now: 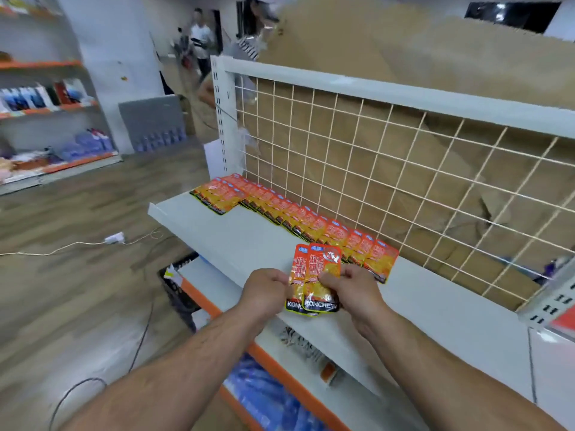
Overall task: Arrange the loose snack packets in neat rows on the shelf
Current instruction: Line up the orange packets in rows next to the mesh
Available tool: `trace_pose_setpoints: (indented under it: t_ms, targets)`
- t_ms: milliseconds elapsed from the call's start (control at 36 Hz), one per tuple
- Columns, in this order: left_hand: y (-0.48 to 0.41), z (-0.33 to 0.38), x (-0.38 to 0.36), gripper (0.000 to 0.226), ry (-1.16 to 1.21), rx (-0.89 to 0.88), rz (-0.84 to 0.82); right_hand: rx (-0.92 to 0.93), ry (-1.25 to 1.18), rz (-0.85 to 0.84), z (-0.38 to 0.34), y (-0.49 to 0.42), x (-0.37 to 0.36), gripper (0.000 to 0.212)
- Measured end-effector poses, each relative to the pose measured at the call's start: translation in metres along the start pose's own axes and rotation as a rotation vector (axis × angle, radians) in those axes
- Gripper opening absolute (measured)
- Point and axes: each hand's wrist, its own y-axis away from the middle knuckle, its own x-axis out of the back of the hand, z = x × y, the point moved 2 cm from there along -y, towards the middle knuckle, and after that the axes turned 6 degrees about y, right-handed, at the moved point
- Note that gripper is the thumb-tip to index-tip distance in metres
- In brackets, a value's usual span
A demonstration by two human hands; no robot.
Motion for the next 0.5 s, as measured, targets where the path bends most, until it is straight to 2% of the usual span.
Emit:
trace_pose_setpoints:
  t_ms: [83,167,306,500]
  targets:
    - [-0.035,0.008,0.022,0.018,0.012,0.017,0.036,-0.021,0.002,-0.066,-0.013,-0.036,-0.024,0.012]
    - [-0.065,0.017,0.041,0.022,-0.011,0.032,0.066,-0.047,-0.006,-0.113,-0.027,-0.065,-0.044,0.030]
    - [-0.109,0.037,0.065,0.027,-0.029,0.021,0.104,-0.031,0.038,-0.128,-0.052,-0.108,-0.070,0.037]
    - [-0.165,0.047,0.092,0.022,-0.038,0.020,0.109,-0.025,0.076,-0.131,-0.068,-0.153,-0.100,0.030]
